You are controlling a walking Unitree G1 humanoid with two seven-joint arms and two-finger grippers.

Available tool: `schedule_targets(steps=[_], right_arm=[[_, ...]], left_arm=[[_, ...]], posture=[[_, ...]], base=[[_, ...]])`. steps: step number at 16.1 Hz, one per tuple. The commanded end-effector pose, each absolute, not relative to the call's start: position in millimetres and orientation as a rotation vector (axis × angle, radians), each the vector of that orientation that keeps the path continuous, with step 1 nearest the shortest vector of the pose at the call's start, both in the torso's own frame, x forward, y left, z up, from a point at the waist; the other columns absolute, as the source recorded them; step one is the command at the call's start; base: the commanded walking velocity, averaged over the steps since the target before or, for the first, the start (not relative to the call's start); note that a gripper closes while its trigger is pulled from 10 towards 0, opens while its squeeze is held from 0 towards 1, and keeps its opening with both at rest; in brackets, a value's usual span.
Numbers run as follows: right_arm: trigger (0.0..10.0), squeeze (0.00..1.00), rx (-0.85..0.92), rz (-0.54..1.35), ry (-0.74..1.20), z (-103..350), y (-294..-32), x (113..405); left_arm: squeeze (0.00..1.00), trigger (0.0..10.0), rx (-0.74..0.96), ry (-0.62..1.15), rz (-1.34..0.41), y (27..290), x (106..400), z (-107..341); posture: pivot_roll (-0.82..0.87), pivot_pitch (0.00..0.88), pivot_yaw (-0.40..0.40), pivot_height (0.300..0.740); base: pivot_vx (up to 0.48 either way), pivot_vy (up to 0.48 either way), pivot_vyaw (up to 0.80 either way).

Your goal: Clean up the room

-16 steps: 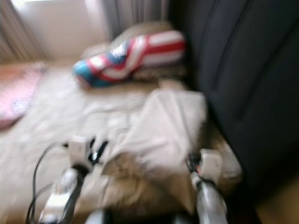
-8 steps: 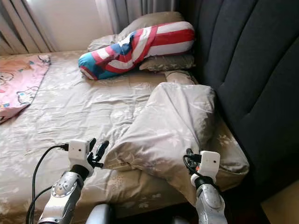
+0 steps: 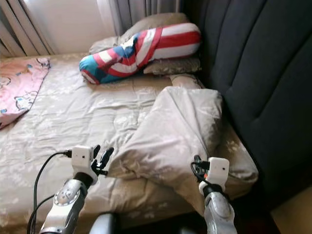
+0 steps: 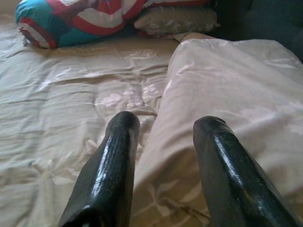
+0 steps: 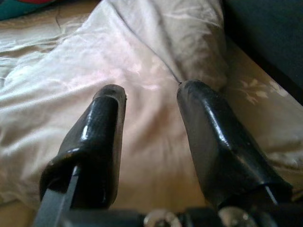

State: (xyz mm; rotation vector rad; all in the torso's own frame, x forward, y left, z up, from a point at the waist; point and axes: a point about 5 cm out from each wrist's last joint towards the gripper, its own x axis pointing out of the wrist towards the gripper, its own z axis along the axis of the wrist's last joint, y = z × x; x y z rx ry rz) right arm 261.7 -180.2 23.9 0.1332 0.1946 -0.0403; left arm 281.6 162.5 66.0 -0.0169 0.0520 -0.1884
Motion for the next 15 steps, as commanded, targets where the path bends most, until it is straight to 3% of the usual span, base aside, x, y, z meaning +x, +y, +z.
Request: schedule_targets(steps=[1,15], right_arm=[[10.0,0.0,0.134,-0.032,0.199,24.1,-178.8,262.9],[10.0,0.0,0.132,-0.032,0.234,23.2,-180.3,271.9]], left_arm=[[0.0,10.0,-0.023,0.044,-0.181,165.1,284.0,69.6],[0.0,10.0,-0.022,0.037,-0.189,163.9,284.0,70.9]], posture=[[-0.1,0.037,-0.005,0.645],[-0.09,0.044,0.001,0.645]], base=[[0.311,0.0,0.0],[0.318,0.0,0.0]])
